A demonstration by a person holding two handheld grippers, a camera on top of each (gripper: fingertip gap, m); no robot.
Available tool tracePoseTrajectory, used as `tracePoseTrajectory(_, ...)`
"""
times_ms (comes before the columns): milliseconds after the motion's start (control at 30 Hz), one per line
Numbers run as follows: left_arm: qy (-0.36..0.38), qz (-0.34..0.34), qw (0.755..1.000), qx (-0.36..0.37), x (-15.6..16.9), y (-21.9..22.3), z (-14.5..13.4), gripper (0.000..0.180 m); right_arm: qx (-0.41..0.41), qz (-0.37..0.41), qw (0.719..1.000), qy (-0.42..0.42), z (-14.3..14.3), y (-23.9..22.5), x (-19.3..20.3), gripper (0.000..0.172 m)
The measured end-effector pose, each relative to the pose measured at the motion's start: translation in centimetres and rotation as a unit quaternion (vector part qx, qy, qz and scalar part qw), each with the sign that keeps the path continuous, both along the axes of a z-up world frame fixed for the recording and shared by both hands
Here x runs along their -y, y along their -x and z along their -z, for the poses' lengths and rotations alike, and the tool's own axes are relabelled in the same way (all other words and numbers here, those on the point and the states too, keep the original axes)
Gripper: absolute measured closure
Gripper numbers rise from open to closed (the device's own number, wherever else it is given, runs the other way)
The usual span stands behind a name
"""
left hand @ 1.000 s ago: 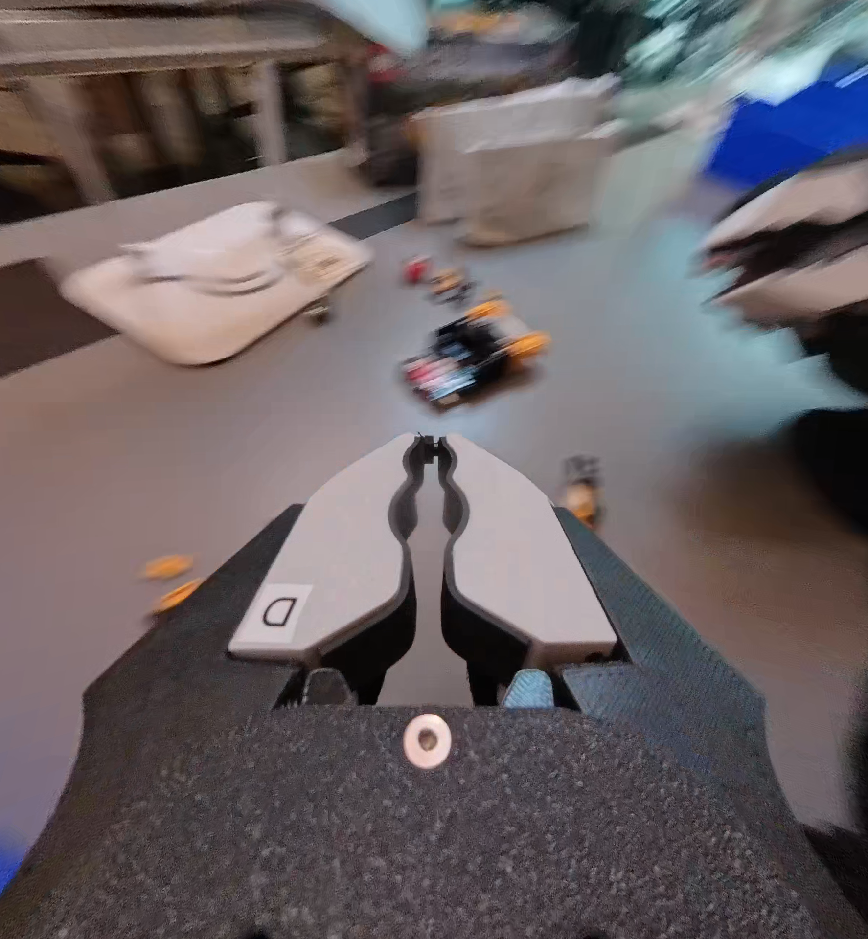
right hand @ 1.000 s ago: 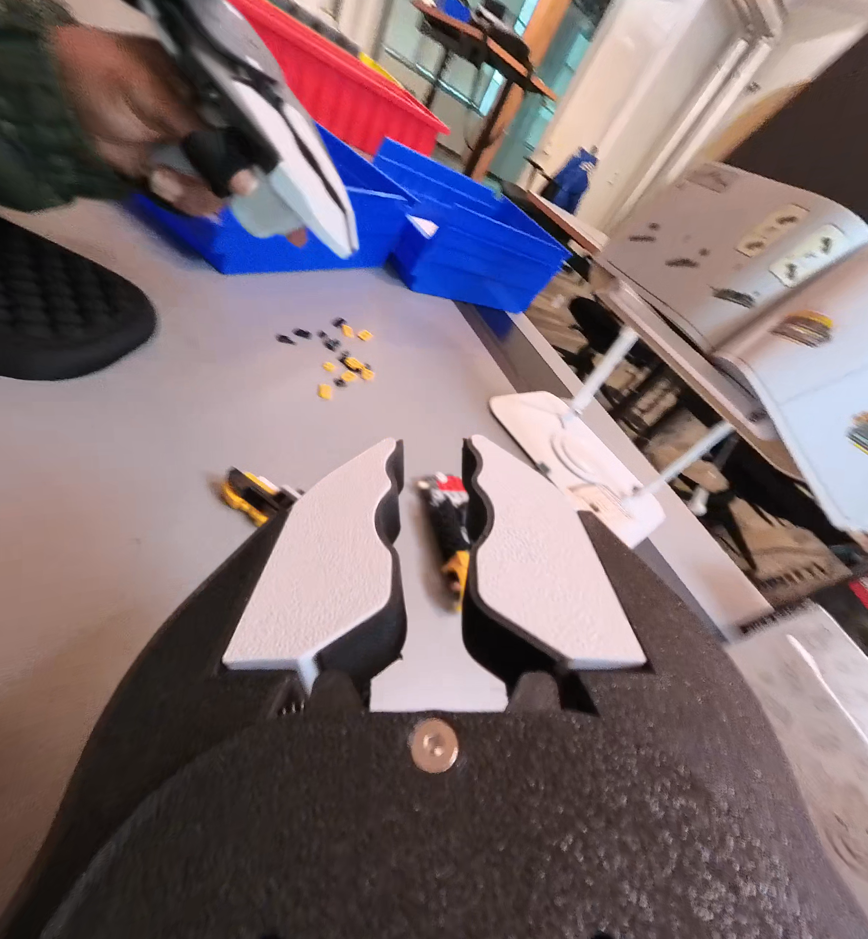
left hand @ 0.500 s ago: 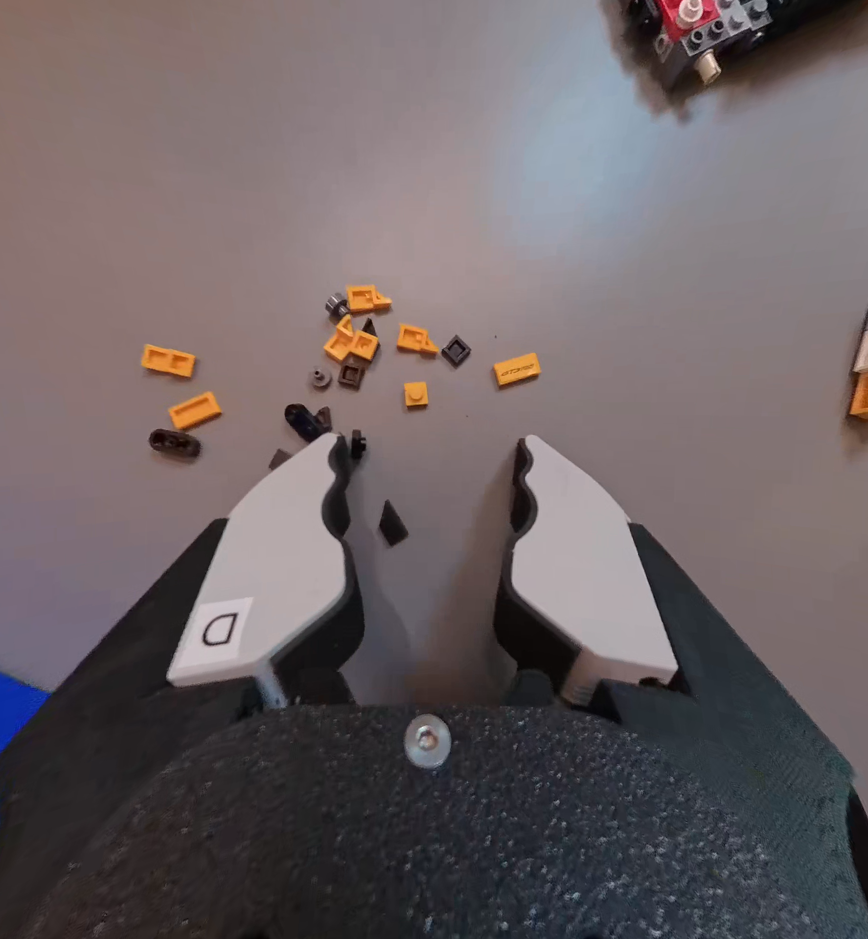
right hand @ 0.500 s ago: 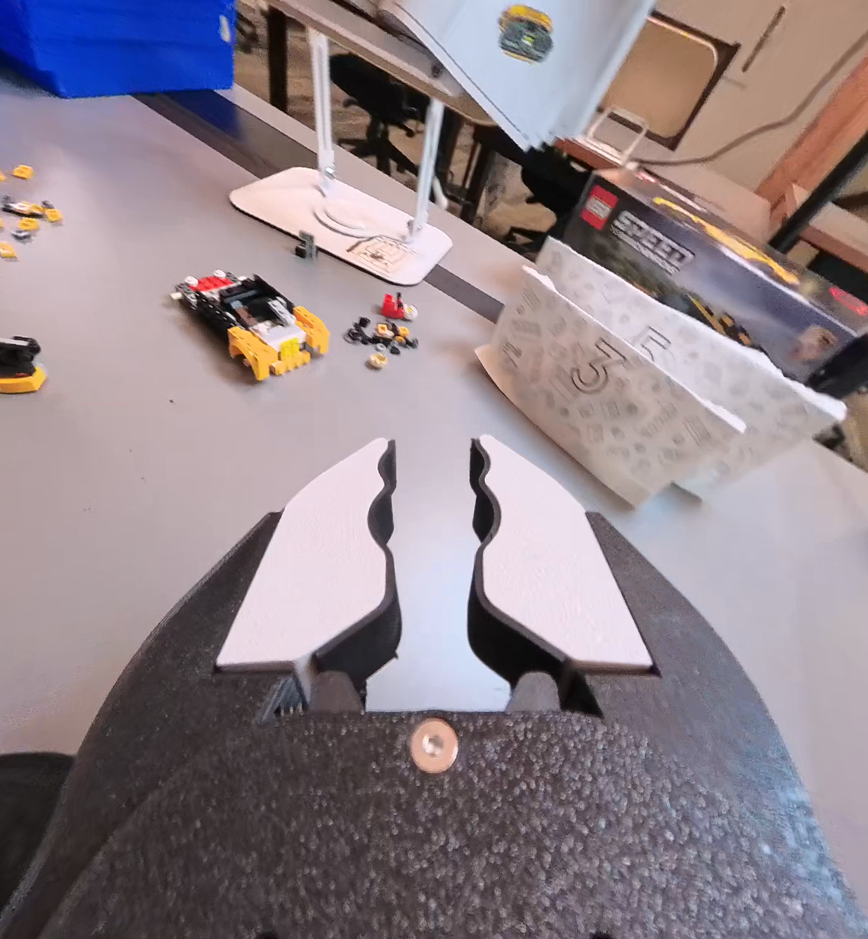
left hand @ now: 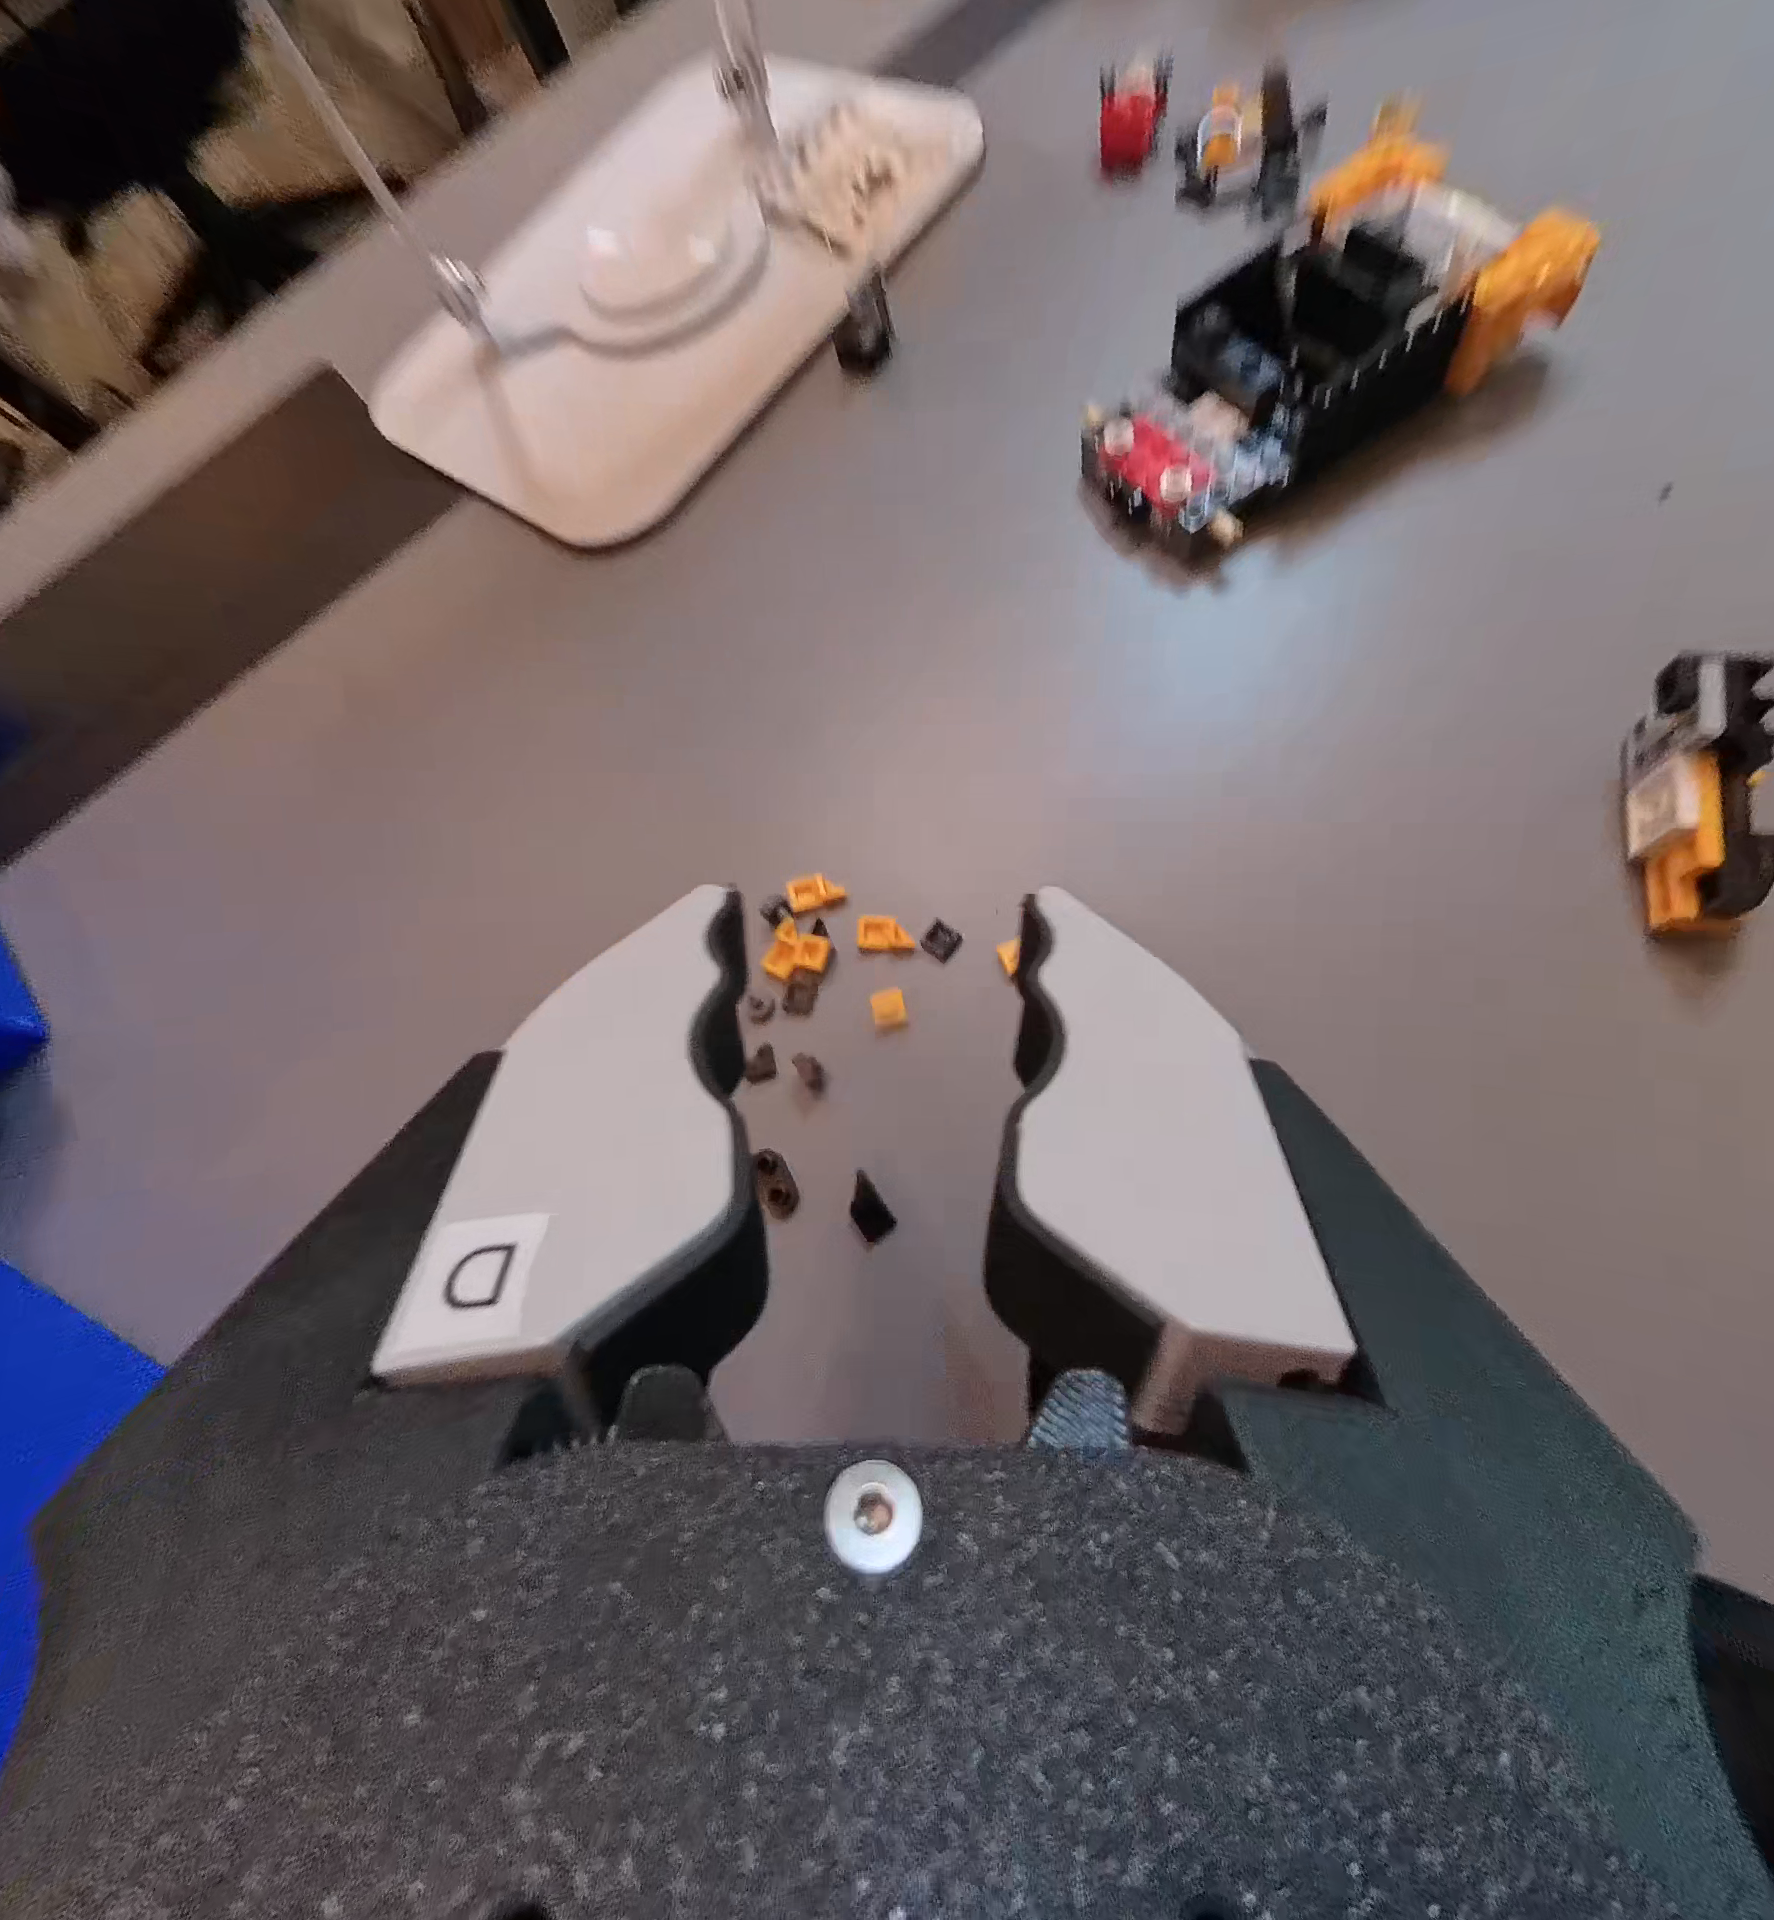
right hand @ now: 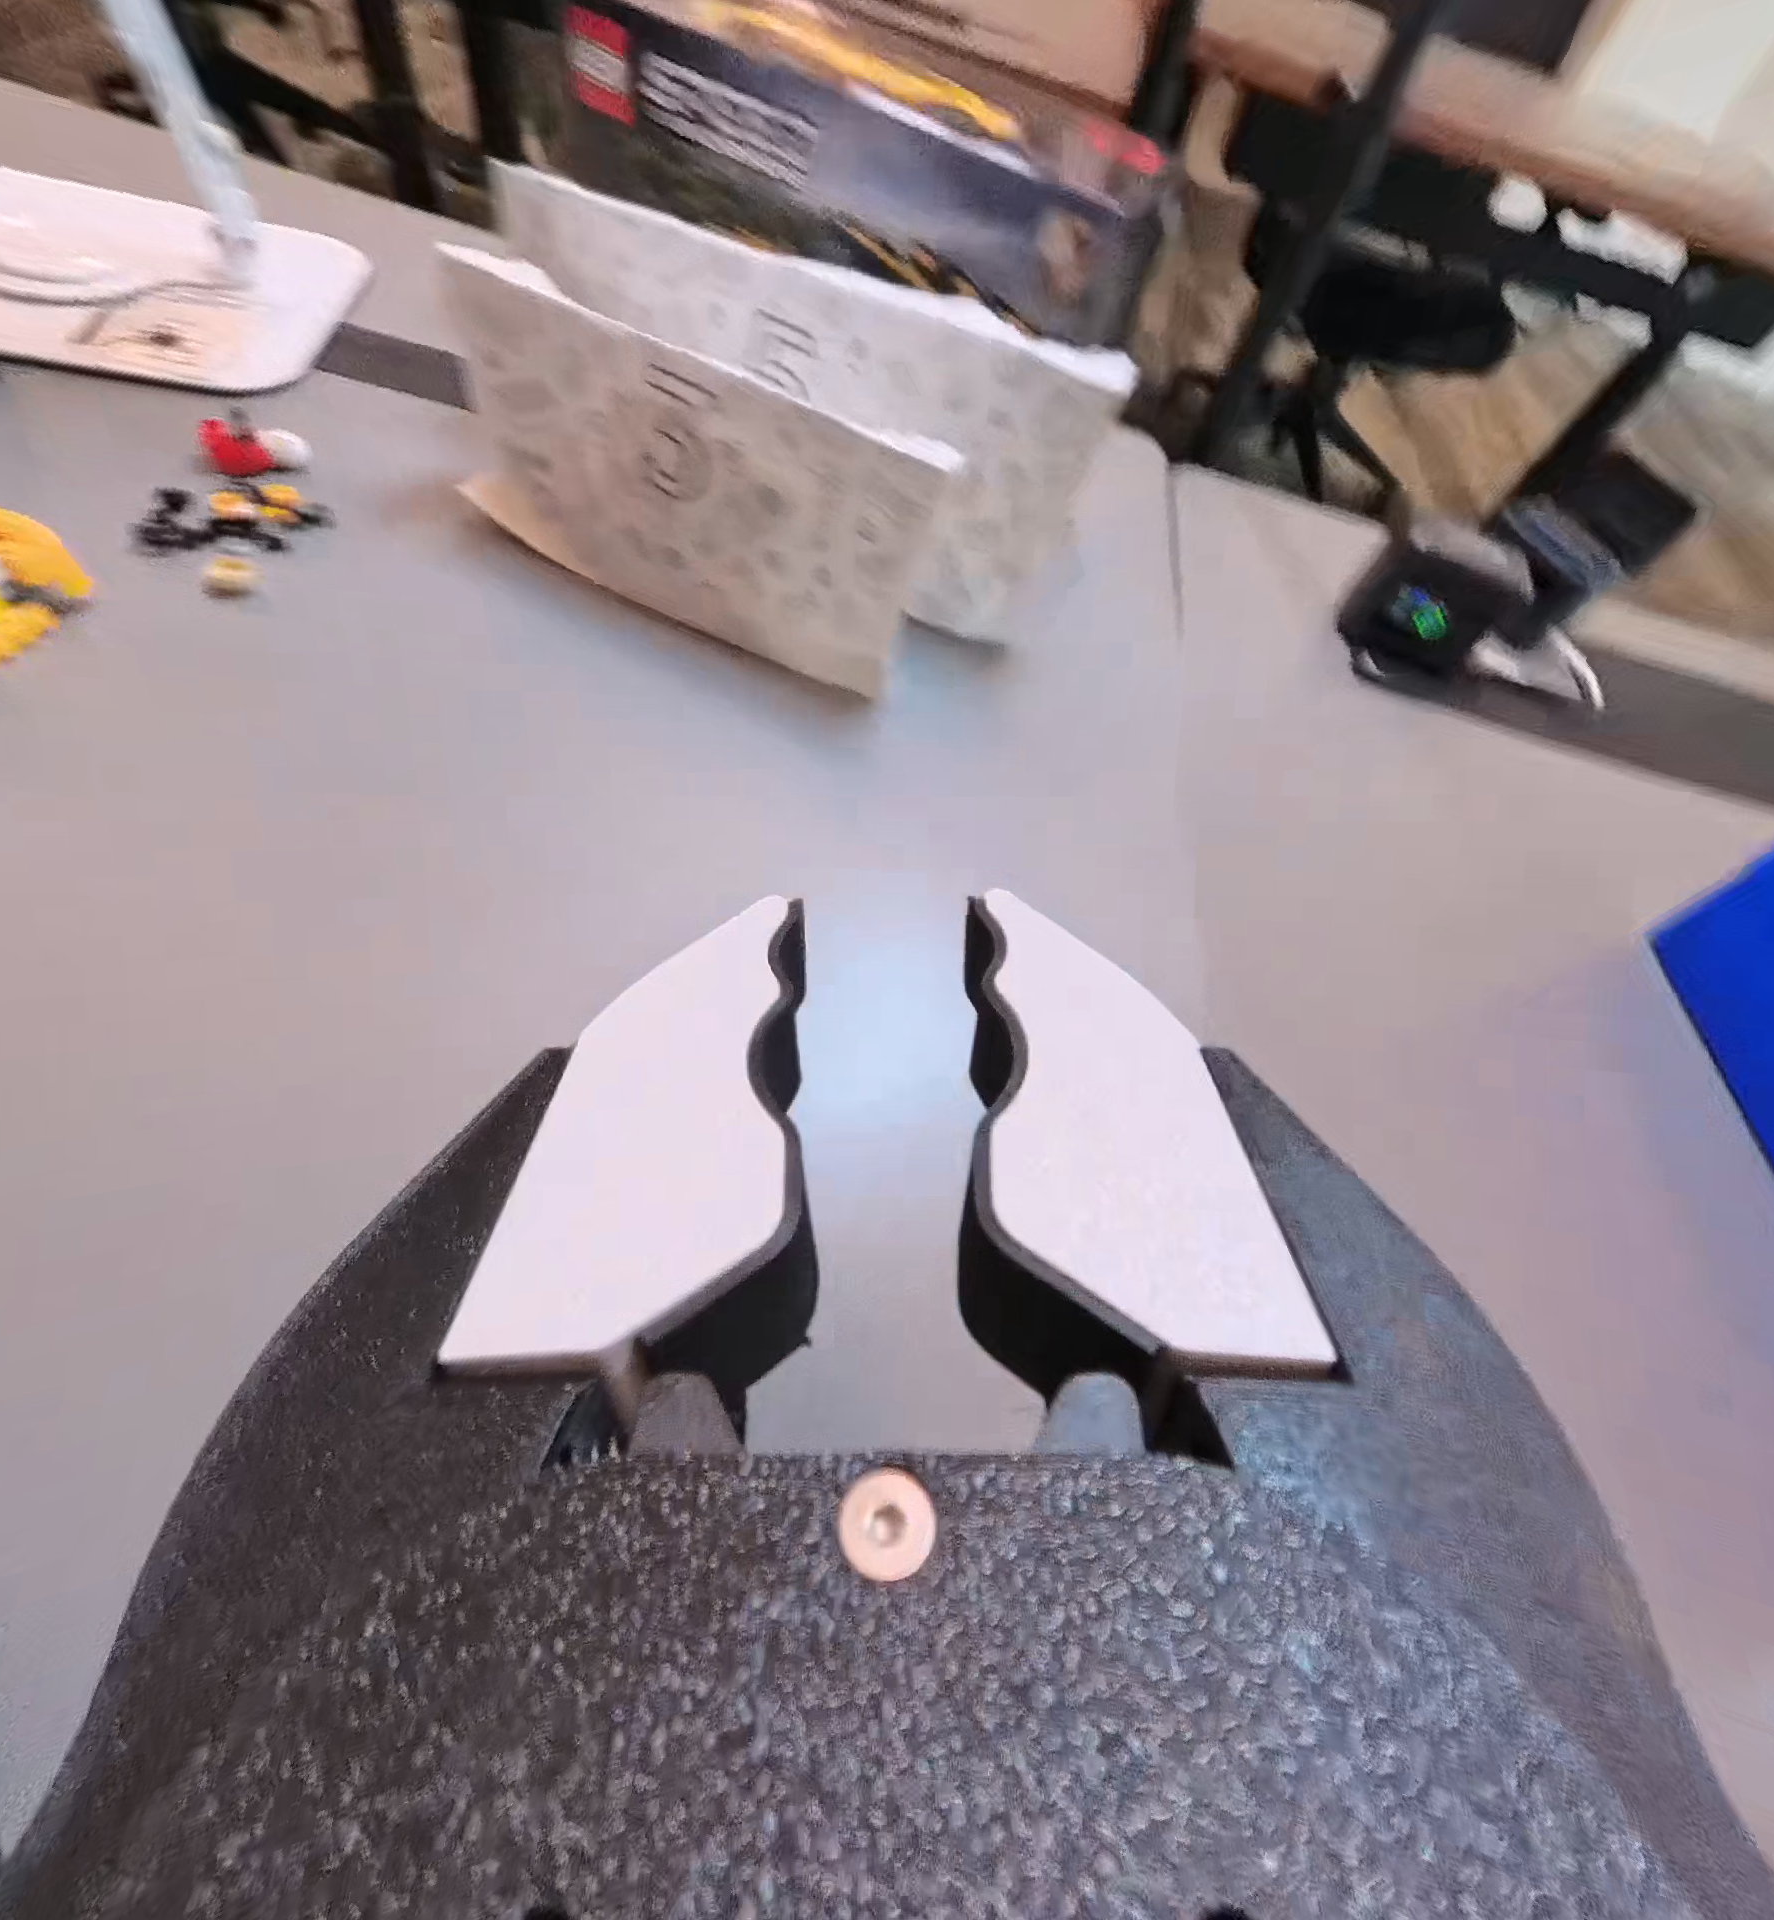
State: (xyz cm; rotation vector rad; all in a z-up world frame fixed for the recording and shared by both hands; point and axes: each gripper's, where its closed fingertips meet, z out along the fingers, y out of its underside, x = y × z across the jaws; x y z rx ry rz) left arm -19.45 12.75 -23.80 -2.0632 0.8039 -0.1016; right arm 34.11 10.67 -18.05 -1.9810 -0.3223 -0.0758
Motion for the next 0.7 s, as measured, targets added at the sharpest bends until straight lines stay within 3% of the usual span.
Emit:
tracePoseTrajectory(167, -0.085, -0.008, 0.994, 0.065, 0.5, 0.1, -4.4, 0.180, -0.027, 0.106, 0.991, 0.079, 3.4, -6.2, 2.5, 0.138)
tracePoseTrajectory(367, -0.115, -0.018, 0.988, 0.096, 0.5, 0.5, -5.9, 0.180, -0.054, 0.140, 0.975, 0.163, 8.9, -10.0, 3.6, 0.135)
tracePoseTrajectory(633, -0.112, -0.012, 0.989, 0.093, 0.6, 0.2, -5.5, 0.179, -0.068, 0.132, 0.972, 0.184, 11.5, -11.2, 1.6, 0.138)
tracePoseTrajectory(700, -0.106, -0.008, 0.990, 0.088, 0.6, 0.0, -5.1, 0.178, -0.053, 0.134, 0.973, 0.182, 11.6, -11.4, 1.3, 0.147)
